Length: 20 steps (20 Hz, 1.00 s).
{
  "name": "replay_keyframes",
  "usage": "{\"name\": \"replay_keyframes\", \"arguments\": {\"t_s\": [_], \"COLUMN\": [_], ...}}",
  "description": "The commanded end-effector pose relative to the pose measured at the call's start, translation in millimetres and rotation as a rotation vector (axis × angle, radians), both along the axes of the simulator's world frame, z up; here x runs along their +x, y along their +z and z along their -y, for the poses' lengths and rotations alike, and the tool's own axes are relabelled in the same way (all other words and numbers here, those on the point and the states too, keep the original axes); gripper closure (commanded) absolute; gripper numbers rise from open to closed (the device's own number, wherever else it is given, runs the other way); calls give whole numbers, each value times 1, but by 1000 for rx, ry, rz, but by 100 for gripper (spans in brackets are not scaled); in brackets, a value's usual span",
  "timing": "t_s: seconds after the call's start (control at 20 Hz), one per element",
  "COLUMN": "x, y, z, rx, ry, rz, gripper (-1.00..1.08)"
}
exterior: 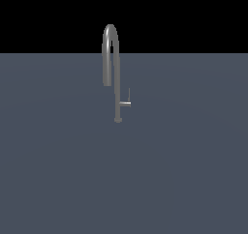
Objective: Turn on the faucet by rotating a designated handle.
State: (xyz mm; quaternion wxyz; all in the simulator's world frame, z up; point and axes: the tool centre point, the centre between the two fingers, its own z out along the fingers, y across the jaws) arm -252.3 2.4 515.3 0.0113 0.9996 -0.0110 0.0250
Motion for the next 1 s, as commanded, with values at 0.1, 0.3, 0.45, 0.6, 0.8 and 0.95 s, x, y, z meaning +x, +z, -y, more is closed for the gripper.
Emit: {"name": "replay_keyframes", "arguments": {"t_s": [0.1, 0.3, 0.45, 0.6, 0.8, 0.95], "x": [1, 5, 12, 22, 39, 55], "y": [0, -1, -2, -4, -8, -12], "z": [0, -1, -1, -2, -3, -3], "rx": [1, 13, 29, 52, 94, 134], "ry": [-1, -13, -28, -51, -91, -130], "rz": [-1, -11, -25, -45, -81, -115], "gripper": [108, 108, 108, 108, 108, 108]}}
